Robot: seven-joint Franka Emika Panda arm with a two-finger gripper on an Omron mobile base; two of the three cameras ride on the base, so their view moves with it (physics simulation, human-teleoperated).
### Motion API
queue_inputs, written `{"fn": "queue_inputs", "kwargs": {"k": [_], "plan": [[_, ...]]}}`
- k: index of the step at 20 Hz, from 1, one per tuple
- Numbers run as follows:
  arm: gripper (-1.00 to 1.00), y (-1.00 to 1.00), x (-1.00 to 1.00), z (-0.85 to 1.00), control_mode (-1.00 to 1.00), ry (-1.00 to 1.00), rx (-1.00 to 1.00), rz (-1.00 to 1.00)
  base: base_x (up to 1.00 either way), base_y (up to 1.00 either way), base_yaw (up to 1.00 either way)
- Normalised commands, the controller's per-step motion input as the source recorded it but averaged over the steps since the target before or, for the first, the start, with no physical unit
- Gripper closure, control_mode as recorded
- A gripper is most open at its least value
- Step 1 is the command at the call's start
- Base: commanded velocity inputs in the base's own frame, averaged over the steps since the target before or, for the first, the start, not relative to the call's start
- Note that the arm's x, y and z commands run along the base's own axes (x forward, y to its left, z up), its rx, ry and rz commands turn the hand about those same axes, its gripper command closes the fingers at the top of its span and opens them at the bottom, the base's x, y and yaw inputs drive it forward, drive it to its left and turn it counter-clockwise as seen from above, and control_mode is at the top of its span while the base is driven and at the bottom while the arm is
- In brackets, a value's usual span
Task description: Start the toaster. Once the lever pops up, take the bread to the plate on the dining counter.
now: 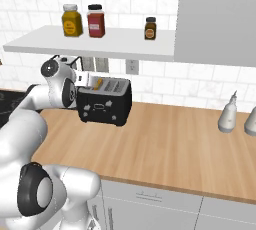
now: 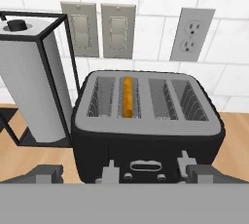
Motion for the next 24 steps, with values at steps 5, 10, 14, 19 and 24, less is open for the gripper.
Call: {"fn": "queue_inputs", "kwargs": {"k": [5, 10, 14, 19, 24], "plan": [[-1.0, -0.01, 0.0, 0.0, -1.0, 0.0, 0.0, 0.0, 0.0, 0.0, 0.0], [-1.0, -0.11, 0.0, 0.0, -1.0, 0.0, 0.0, 0.0, 0.0, 0.0, 0.0], [-1.0, -0.18, 0.0, 0.0, -1.0, 0.01, 0.0, 0.0, 0.0, 0.0, 0.0], [-1.0, -0.1, 0.1, 0.0, -1.0, 0.02, 0.0, 0.0, 0.0, 0.0, 0.0], [-1.0, 0.0, 0.17, 0.0, -1.0, 0.04, 0.0, 0.0, 0.0, 0.0, 0.0]]}}
